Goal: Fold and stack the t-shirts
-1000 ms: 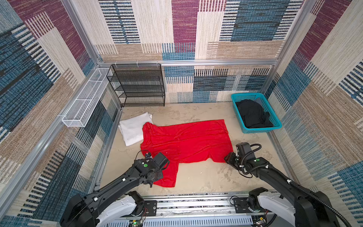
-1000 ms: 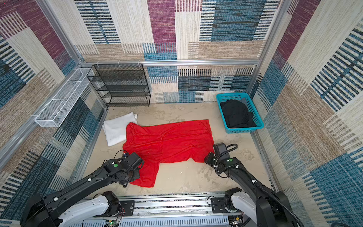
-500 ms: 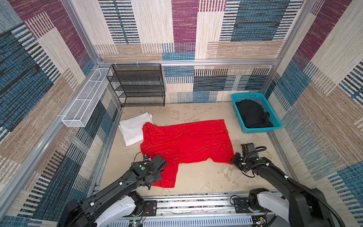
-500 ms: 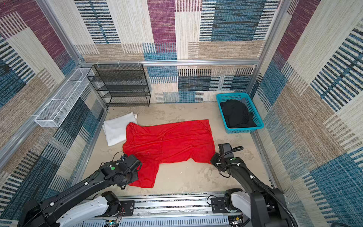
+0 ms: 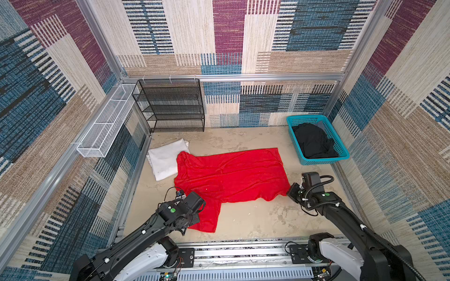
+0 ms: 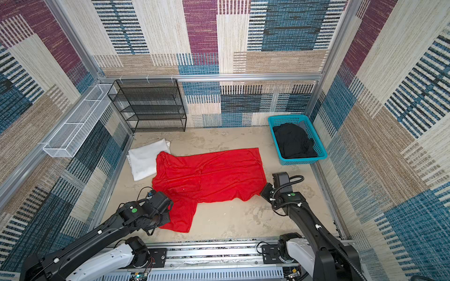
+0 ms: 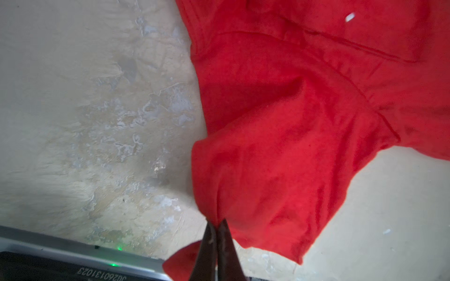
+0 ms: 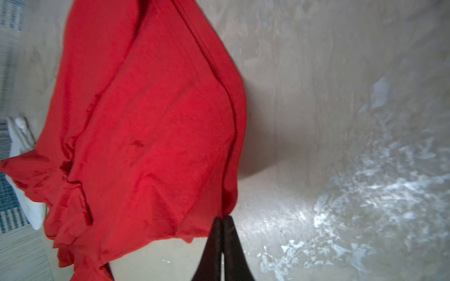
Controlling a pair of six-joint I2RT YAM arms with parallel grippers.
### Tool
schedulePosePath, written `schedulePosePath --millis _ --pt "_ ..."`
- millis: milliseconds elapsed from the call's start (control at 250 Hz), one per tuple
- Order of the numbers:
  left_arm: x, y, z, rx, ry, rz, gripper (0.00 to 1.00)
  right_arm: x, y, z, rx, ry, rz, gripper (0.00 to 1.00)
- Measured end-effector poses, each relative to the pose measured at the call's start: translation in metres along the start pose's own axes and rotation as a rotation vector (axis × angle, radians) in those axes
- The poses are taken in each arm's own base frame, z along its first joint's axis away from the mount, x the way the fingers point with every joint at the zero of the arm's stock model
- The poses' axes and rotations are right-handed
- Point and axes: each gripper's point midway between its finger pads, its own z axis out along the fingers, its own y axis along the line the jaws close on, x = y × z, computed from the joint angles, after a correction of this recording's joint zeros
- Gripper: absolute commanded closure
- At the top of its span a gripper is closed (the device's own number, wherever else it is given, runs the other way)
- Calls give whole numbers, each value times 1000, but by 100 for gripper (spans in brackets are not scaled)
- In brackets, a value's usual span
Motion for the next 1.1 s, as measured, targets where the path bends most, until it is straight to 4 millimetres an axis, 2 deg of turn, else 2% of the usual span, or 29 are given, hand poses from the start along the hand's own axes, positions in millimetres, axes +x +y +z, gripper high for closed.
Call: schedulePosePath --millis 128,228,400,584,692,848,968,1100 --pt "-2 1 -12 35 -20 -12 100 -15 18 -27 -50 -65 -11 100" --pt "-5 1 -22 55 -32 -19 100 -21 23 -42 -59 -99 -11 100" --pt "-10 0 -43 104 -57 -38 100 -23 20 -61 -51 -139 4 100" --pt "-12 8 -63 134 -80 -63 100 -22 14 -68 -29 -151 15 100" --pt "-10 13 -65 130 -78 -63 100 -22 12 -66 -19 -149 19 100" --pt "-11 14 -60 108 -79 -61 100 -16 5 -49 -5 -112 24 100" --pt "-25 9 -54 74 -94 -74 100 -23 8 -39 -9 -113 31 100" --pt "-49 -6 -41 69 -68 -109 100 -35 12 -26 -19 -118 34 100"
